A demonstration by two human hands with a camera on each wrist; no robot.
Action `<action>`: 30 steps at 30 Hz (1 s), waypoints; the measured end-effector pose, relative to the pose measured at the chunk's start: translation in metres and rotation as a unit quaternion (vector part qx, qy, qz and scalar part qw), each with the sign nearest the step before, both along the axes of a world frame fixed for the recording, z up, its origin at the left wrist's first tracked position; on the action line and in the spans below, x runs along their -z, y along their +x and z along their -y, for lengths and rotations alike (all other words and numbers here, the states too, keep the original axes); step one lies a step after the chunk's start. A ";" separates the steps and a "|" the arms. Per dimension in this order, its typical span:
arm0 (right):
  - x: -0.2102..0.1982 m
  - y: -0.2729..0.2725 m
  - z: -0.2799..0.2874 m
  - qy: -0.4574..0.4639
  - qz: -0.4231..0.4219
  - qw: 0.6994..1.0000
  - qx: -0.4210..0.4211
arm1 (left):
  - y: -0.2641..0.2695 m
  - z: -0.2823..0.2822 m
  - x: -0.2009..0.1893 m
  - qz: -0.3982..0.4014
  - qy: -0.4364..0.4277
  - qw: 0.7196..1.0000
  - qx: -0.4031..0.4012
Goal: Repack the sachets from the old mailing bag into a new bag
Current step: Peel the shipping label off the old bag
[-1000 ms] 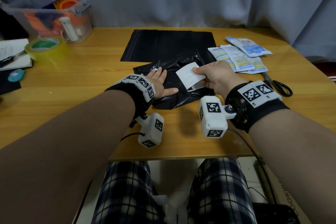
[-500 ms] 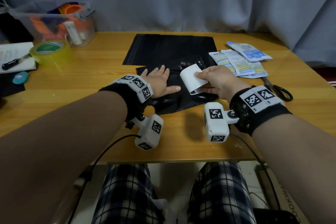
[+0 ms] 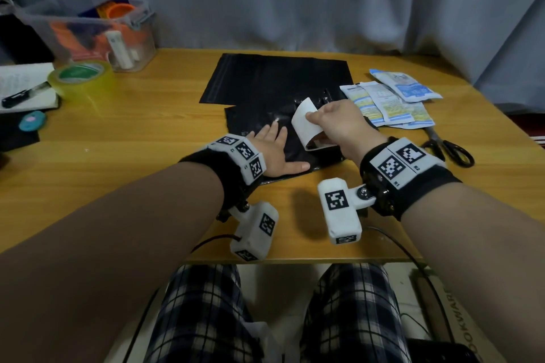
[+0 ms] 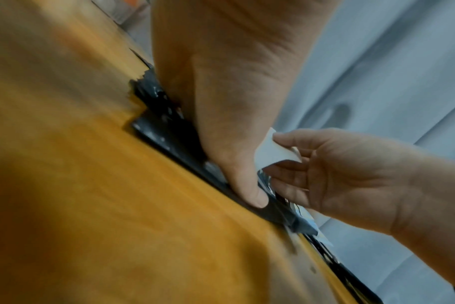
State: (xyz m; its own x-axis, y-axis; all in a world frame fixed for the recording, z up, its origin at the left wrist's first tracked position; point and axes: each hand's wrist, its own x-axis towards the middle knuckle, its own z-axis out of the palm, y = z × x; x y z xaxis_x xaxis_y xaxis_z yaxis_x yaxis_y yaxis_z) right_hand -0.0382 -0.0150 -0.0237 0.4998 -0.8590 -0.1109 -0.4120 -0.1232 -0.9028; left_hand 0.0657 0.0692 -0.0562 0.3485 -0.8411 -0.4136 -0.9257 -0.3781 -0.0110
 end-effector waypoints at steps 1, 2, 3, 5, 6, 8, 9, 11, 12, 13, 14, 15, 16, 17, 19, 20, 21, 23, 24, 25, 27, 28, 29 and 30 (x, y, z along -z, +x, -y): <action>-0.002 -0.002 0.001 -0.001 -0.002 1.000 0.000 | 0.000 0.000 0.000 0.003 0.008 1.000 -0.006; -0.003 -0.003 0.003 0.005 0.001 1.000 -0.001 | 0.001 -0.001 0.001 0.004 0.014 1.000 -0.012; -0.004 -0.005 0.006 0.011 0.004 1.000 -0.005 | 0.002 -0.001 0.001 0.004 0.018 1.000 -0.016; -0.006 -0.010 0.011 0.018 0.004 1.000 -0.013 | 0.003 -0.002 0.002 0.007 0.020 1.000 -0.019; -0.006 -0.012 0.012 0.018 0.002 1.000 -0.014 | 0.004 -0.002 0.002 0.008 0.021 1.000 -0.019; -0.005 -0.014 0.013 0.018 -0.003 1.000 -0.006 | 0.005 -0.002 0.003 0.009 0.026 0.999 -0.021; -0.004 -0.014 0.015 0.021 -0.003 1.000 0.000 | 0.005 -0.001 0.003 0.010 0.028 0.999 -0.021; -0.002 -0.015 0.019 0.032 -0.001 0.999 0.011 | 0.006 -0.001 0.003 0.012 0.029 0.999 -0.020; -0.002 -0.015 0.020 0.038 0.000 0.999 0.013 | 0.006 -0.001 0.003 0.013 0.029 0.999 -0.019; -0.001 -0.016 0.021 0.042 0.001 0.999 0.015 | 0.006 -0.001 0.003 0.014 0.029 0.999 -0.018; -0.001 -0.016 0.022 0.044 0.003 0.999 0.015 | 0.006 -0.001 0.003 0.014 0.030 0.999 -0.018; -0.001 -0.017 0.023 0.046 0.005 0.999 0.015 | 0.007 -0.001 0.003 0.014 0.031 0.999 -0.018; -0.001 -0.018 0.024 0.048 0.005 0.999 0.014 | 0.007 -0.002 0.002 0.014 0.031 0.999 -0.017; -0.001 -0.018 0.024 0.049 0.004 0.999 0.012 | 0.007 -0.003 0.002 0.015 0.031 0.999 -0.016; -0.003 -0.020 0.025 0.048 0.000 0.999 0.008 | 0.008 -0.004 0.001 0.015 0.034 0.999 -0.014; -0.004 -0.020 0.026 0.047 0.000 0.999 0.004 | 0.009 -0.005 0.001 0.013 0.036 0.999 -0.013; -0.006 -0.020 0.027 0.045 0.001 0.999 0.002 | 0.009 -0.005 0.000 0.013 0.038 0.999 -0.011; -0.009 -0.021 0.028 0.047 0.003 0.999 0.001 | 0.009 -0.006 0.000 0.015 0.040 0.999 -0.007; -0.010 -0.022 0.029 0.047 0.001 0.999 0.000 | 0.009 -0.007 -0.001 0.017 0.039 0.999 -0.005; -0.011 -0.022 0.029 0.045 -0.003 0.999 0.000 | 0.009 -0.007 -0.001 0.018 0.039 0.999 -0.003; -0.015 -0.026 0.030 0.041 0.000 0.999 0.007 | 0.008 -0.007 -0.001 0.017 0.040 0.999 -0.001; -0.016 -0.027 0.031 0.041 0.006 0.999 0.011 | 0.007 -0.007 -0.001 0.017 0.039 0.999 0.000; -0.017 -0.029 0.032 0.040 0.010 0.999 0.014 | 0.007 -0.008 -0.001 0.018 0.038 0.999 0.000; -0.018 -0.031 0.032 0.037 0.010 0.999 0.013 | 0.007 -0.008 -0.002 0.018 0.037 0.999 0.001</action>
State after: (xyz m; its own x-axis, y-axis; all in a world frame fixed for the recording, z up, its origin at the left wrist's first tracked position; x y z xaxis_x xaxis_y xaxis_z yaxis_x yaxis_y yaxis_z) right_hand -0.0689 -0.0473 -0.0060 0.4795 -0.8618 -0.1656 -0.3967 -0.0446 -0.9169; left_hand 0.0724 0.0775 -0.0540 0.3625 -0.8095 -0.4618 -0.9249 -0.3733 -0.0716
